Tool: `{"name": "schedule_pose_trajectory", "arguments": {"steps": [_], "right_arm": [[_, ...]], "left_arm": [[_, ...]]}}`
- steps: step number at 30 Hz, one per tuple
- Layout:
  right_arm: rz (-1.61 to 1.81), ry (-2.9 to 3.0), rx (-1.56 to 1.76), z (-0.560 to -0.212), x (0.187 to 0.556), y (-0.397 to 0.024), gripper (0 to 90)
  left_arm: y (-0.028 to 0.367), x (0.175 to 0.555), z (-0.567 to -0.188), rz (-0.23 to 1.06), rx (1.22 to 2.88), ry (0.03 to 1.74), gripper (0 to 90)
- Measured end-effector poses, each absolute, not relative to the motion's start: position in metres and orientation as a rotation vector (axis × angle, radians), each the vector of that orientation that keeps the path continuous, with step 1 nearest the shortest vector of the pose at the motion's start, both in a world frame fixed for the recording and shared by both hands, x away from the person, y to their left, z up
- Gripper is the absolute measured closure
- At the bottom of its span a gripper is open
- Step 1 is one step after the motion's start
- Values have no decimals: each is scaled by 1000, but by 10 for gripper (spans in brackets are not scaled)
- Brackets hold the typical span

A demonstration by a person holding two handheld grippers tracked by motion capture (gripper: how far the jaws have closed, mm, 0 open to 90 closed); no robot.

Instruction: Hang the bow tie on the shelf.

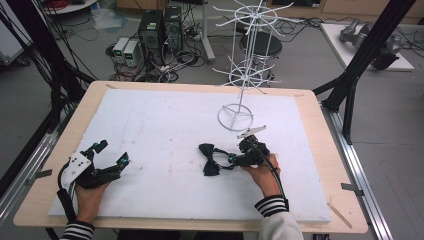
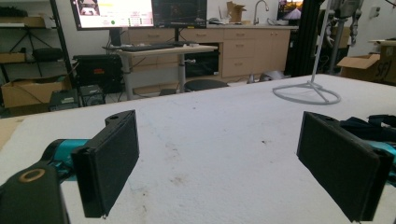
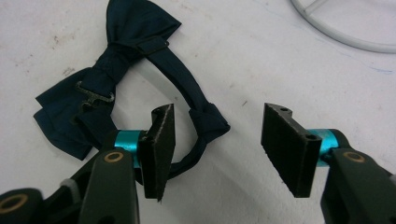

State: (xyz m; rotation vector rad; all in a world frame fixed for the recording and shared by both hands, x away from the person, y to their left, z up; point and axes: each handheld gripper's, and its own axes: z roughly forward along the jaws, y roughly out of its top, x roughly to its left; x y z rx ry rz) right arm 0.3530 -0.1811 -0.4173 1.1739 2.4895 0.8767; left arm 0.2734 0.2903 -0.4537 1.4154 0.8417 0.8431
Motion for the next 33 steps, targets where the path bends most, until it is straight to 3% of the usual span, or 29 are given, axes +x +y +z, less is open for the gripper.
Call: {"name": "schedule_pose_trajectory", "arguments": {"steps": [21,33], "right_arm": [[753,2553,1133,-421,358,-170,598],[705,2587,1096,-422,358,-168,765]], "left_arm": [[290,274,-454,841,1417,840,133],[290,274,-454,841,1416,840,133]]}}
